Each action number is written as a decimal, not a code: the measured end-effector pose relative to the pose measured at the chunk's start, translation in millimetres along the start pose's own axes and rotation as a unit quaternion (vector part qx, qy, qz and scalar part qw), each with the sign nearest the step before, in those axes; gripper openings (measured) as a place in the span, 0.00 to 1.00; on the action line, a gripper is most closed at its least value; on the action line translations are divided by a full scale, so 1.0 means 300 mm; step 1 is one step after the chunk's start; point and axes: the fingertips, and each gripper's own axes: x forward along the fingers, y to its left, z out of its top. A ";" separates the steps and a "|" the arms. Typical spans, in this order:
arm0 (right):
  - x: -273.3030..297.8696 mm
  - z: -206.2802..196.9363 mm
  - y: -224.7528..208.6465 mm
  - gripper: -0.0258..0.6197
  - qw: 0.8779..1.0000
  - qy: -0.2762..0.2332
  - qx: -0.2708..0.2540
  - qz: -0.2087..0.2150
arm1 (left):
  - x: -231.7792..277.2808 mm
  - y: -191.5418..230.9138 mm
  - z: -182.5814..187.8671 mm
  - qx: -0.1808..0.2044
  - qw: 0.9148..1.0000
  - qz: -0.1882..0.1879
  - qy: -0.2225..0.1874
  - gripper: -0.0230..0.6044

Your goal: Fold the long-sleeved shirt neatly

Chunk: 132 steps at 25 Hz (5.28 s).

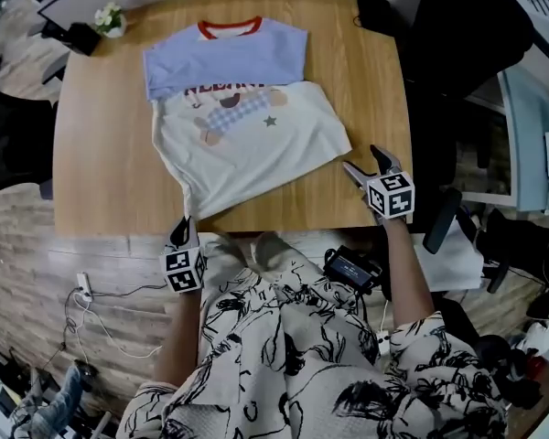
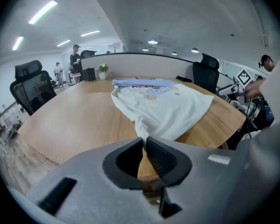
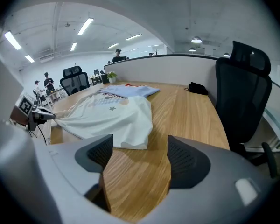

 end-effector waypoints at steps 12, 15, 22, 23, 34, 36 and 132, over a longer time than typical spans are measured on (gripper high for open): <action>0.146 -0.071 0.014 0.22 0.993 0.068 0.091 0.017 | 0.014 0.053 -0.009 -0.012 1.000 0.001 0.008 0.09; 0.148 -0.078 0.023 0.07 0.992 0.087 0.088 0.027 | 0.008 0.053 -0.001 -0.005 1.000 -0.001 0.006 0.09; -0.043 -0.080 0.127 0.07 0.990 0.058 0.120 0.036 | -0.079 0.103 0.030 0.002 1.000 -0.005 -0.018 0.09; -0.073 -0.086 0.162 0.07 0.991 0.057 0.118 0.037 | -0.096 0.119 0.030 -0.001 1.000 -0.008 -0.020 0.09; -0.237 -0.203 0.481 0.07 0.990 0.046 0.132 0.009 | -0.278 0.356 -0.003 -0.060 0.996 -0.034 -0.059 0.09; -0.243 -0.234 0.530 0.07 0.990 0.054 0.130 0.002 | -0.284 0.381 -0.020 -0.090 0.993 -0.052 -0.056 0.09; 1.044 0.845 -0.509 0.21 0.986 -0.008 0.156 -0.063 | 1.255 0.813 1.381 0.032 0.987 -0.155 -0.037 0.33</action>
